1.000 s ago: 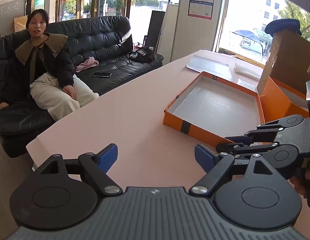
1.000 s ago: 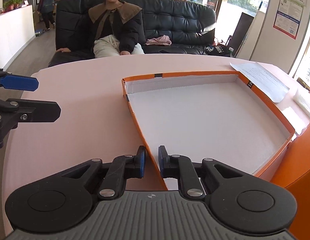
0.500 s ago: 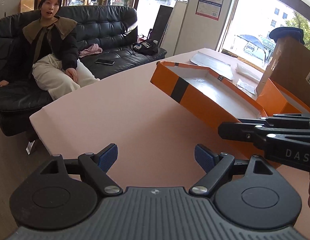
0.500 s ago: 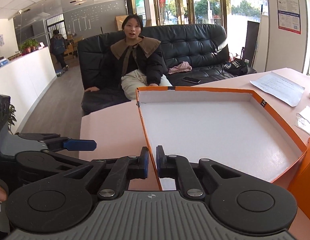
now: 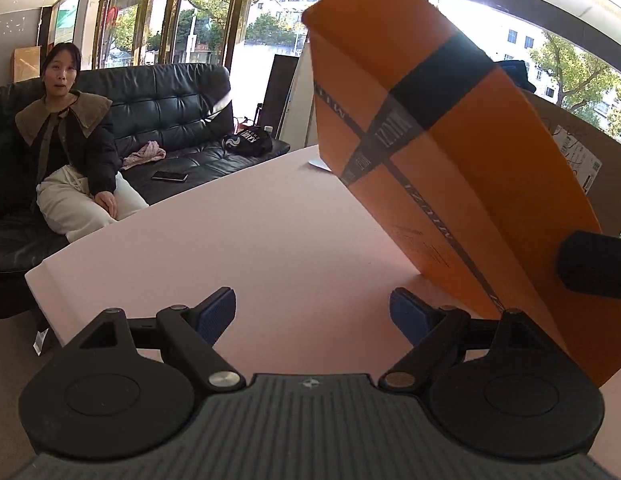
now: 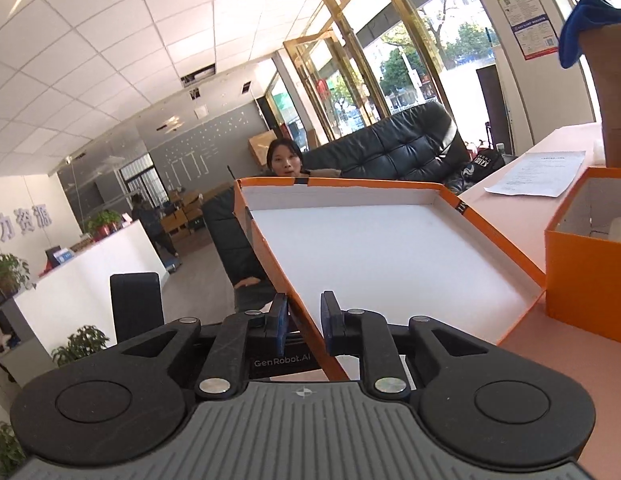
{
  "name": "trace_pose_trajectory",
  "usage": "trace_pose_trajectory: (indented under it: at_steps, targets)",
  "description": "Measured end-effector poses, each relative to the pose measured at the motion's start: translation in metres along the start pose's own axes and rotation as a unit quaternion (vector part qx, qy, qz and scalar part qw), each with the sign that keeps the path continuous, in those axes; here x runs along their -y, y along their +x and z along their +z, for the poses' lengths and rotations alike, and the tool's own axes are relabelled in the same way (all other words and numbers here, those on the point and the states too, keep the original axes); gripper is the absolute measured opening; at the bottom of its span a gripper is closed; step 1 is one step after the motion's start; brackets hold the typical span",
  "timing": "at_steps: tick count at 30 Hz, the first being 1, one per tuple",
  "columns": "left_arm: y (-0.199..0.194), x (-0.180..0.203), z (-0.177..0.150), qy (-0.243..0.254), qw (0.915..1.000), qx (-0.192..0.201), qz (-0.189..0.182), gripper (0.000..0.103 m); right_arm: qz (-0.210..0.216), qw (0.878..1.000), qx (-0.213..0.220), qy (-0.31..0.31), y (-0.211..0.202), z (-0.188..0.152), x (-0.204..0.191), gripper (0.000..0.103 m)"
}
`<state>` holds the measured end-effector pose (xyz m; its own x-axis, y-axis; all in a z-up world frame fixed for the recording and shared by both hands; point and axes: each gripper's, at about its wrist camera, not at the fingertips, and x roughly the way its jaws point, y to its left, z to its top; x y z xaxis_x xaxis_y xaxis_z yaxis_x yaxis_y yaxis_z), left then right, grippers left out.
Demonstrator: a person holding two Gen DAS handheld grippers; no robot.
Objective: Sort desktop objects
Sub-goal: 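Grasp the orange lid with both tools and lift it over the shoebox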
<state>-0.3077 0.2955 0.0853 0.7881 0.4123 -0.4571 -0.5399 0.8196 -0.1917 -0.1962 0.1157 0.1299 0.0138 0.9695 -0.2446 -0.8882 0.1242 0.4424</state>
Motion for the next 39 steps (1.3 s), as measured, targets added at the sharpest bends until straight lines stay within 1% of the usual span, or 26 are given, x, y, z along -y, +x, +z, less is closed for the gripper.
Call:
trace_pose_trajectory:
  at_steps: [3,5,8,11,14,16,17,18,19,20,22,23,24,25,27,29,30,31,34,35,36,37,38,39]
  targets:
    - [-0.003,0.036,0.0,0.003,0.9995,0.016,-0.026,0.084,-0.004,0.998,0.038,0.048,-0.051,-0.002,0.025,0.021]
    - [0.002,0.068,-0.004,0.006,0.9987,0.015,-0.048,0.084,-0.02,0.995,0.062,0.074,-0.081,-0.005,0.043,0.021]
    - [0.009,0.116,-0.02,0.03,0.997,0.013,-0.07,0.084,-0.056,0.989,0.096,0.099,-0.123,-0.014,0.074,0.018]
    - [0.022,0.162,-0.037,0.072,0.9947,0.008,-0.073,0.084,-0.108,0.981,0.113,0.118,-0.151,-0.028,0.107,0.018]
    - [0.041,0.192,-0.051,0.09,0.9914,-0.023,-0.092,0.084,-0.131,0.972,0.122,0.153,-0.164,-0.044,0.141,0.017]
    - [0.054,0.204,-0.06,0.093,0.9902,-0.037,-0.098,0.084,-0.136,0.967,0.131,0.172,-0.166,-0.053,0.154,0.017]
    - [0.06,0.209,-0.064,0.093,0.9898,-0.042,-0.1,0.084,-0.148,0.965,0.13,0.175,-0.165,-0.055,0.157,0.017]
    - [0.065,0.212,-0.068,0.093,0.9897,-0.046,-0.099,0.084,-0.162,0.963,0.128,0.171,-0.164,-0.057,0.157,0.017]
    - [0.068,0.213,-0.071,0.093,0.9902,-0.042,-0.095,0.089,-0.18,0.962,0.128,0.161,-0.161,-0.059,0.156,0.017]
    - [0.07,0.213,-0.073,0.091,0.9905,-0.037,-0.096,0.09,-0.2,0.96,0.129,0.149,-0.159,-0.062,0.155,0.017]
    - [0.076,0.212,-0.075,0.088,0.9902,-0.03,-0.105,0.091,-0.229,0.956,0.131,0.13,-0.159,-0.074,0.154,0.019]
    - [0.077,0.212,-0.075,0.087,0.99,-0.026,-0.108,0.093,-0.243,0.953,0.133,0.126,-0.157,-0.076,0.153,0.027]
    - [0.077,0.212,-0.074,0.088,0.9898,-0.023,-0.11,0.093,-0.256,0.948,0.139,0.126,-0.156,-0.081,0.154,0.042]
    - [0.076,0.212,-0.074,0.089,0.9896,-0.02,-0.111,0.093,-0.265,0.944,0.147,0.131,-0.156,-0.085,0.155,0.049]
    - [0.075,0.21,-0.071,0.097,0.9887,-0.013,-0.113,0.093,-0.264,0.938,0.164,0.152,-0.155,-0.093,0.157,0.078]
    - [0.075,0.204,-0.07,0.098,0.9883,-0.009,-0.117,0.093,-0.258,0.934,0.187,0.164,-0.152,-0.1,0.159,0.089]
    - [0.076,0.2,-0.069,0.096,0.9882,-0.006,-0.119,0.093,-0.252,0.933,0.202,0.159,-0.151,-0.104,0.158,0.092]
    - [0.077,0.196,-0.067,0.093,0.9882,-0.003,-0.122,0.093,-0.252,0.934,0.208,0.148,-0.149,-0.106,0.157,0.093]
    - [0.079,0.173,-0.059,0.072,0.9899,0.029,-0.119,0.093,-0.261,0.94,0.176,0.132,-0.134,-0.101,0.156,0.094]
    - [0.082,0.168,-0.057,0.071,0.9903,0.029,-0.116,0.093,-0.258,0.941,0.169,0.14,-0.13,-0.101,0.158,0.094]
    - [0.088,0.164,-0.053,0.072,0.9909,0.021,-0.111,0.093,-0.255,0.942,0.16,0.15,-0.126,-0.101,0.16,0.094]
    - [0.091,0.157,-0.05,0.064,0.9922,0.018,-0.105,0.093,-0.253,0.942,0.151,0.161,-0.122,-0.102,0.161,0.094]
    - [0.092,0.148,-0.046,0.05,0.9936,0.021,-0.099,0.093,-0.258,0.942,0.139,0.164,-0.117,-0.1,0.162,0.094]
    - [0.092,0.138,-0.041,0.037,0.9948,0.035,-0.088,0.093,-0.27,0.941,0.126,0.161,-0.111,-0.097,0.163,0.094]
